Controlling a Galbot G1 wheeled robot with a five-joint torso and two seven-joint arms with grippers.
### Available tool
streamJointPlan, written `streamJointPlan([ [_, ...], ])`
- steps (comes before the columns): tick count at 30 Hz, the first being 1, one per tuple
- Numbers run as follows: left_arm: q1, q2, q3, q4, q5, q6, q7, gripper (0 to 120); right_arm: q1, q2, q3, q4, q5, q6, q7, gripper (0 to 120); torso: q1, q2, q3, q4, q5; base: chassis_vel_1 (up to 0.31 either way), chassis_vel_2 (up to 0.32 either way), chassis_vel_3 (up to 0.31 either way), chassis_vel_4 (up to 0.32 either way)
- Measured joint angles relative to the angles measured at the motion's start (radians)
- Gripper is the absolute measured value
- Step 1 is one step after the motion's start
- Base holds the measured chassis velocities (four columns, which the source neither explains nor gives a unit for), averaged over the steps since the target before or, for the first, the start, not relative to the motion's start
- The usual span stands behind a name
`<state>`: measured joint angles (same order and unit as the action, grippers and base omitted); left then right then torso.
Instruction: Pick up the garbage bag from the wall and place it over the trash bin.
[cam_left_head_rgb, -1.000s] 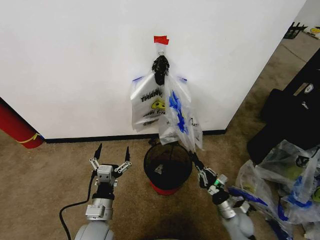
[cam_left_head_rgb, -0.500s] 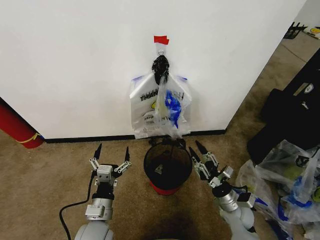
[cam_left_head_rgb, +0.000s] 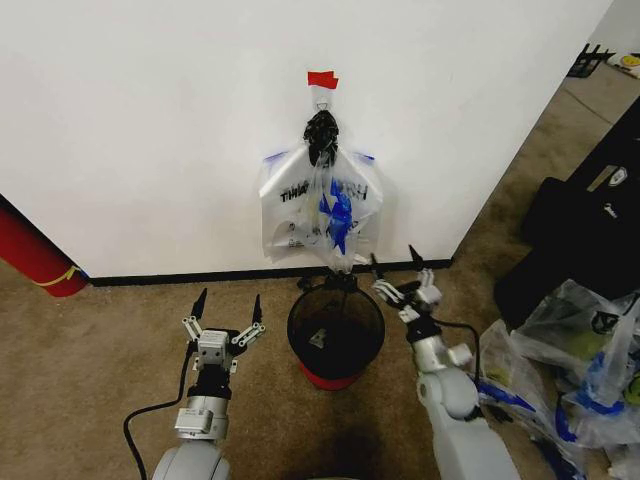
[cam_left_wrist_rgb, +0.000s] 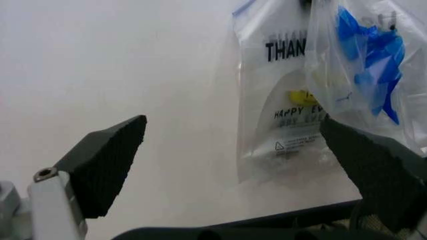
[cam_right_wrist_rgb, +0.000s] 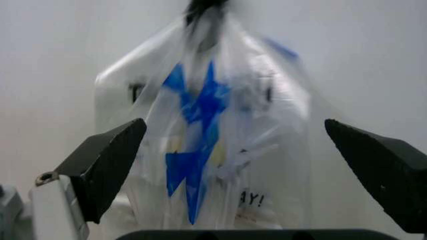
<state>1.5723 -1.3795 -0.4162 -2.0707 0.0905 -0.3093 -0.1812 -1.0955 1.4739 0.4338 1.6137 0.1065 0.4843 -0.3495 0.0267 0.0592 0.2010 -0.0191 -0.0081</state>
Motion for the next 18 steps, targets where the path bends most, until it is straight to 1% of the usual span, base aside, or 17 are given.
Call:
streamJointPlan([
  [2,-0.002,0.001,-0.002,0.002,-0.001,-0.001,-0.004,100,0.038,-0.008,0.004,-0.012,-0.121,-0.023,-0.005,100,0.000,0.000,0.000,0.0000,0.0001,0.000,0.000,0.000,0.000],
  [5,-0.003,0.002,-0.002,0.003,-0.002,-0.001,-0.006,100,0.049,-0.012,0.009,-0.013,-0.156,-0.036,-0.015,100,0.000,0.000,0.000,-0.0001,0.0002,0.000,0.000,0.000,0.000],
  [9,-0.005,0.004,-0.005,0.007,-0.002,-0.002,-0.009,100,0.087,-0.036,0.026,-0.012,-0.263,-0.102,-0.077,100,0.000,0.000,0.000,-0.0002,0.0002,0.000,0.000,0.000,0.000],
  [11,-0.005,0.004,-0.005,0.007,-0.002,-0.002,-0.010,100,0.090,-0.039,0.028,-0.011,-0.270,-0.107,-0.087,100,0.000,0.000,0.000,-0.0002,0.0002,0.000,0.000,0.000,0.000],
  [14,-0.008,0.005,-0.005,0.009,-0.003,-0.002,-0.010,100,0.119,-0.057,0.044,-0.009,-0.322,-0.133,-0.150,100,0.000,0.000,0.000,-0.0003,0.0000,0.000,0.000,0.000,0.000],
  [18,-0.008,0.005,-0.005,0.009,-0.003,-0.002,-0.010,100,0.123,-0.059,0.045,-0.009,-0.329,-0.135,-0.158,100,0.000,0.000,0.000,-0.0003,0.0000,0.000,0.000,0.000,0.000],
])
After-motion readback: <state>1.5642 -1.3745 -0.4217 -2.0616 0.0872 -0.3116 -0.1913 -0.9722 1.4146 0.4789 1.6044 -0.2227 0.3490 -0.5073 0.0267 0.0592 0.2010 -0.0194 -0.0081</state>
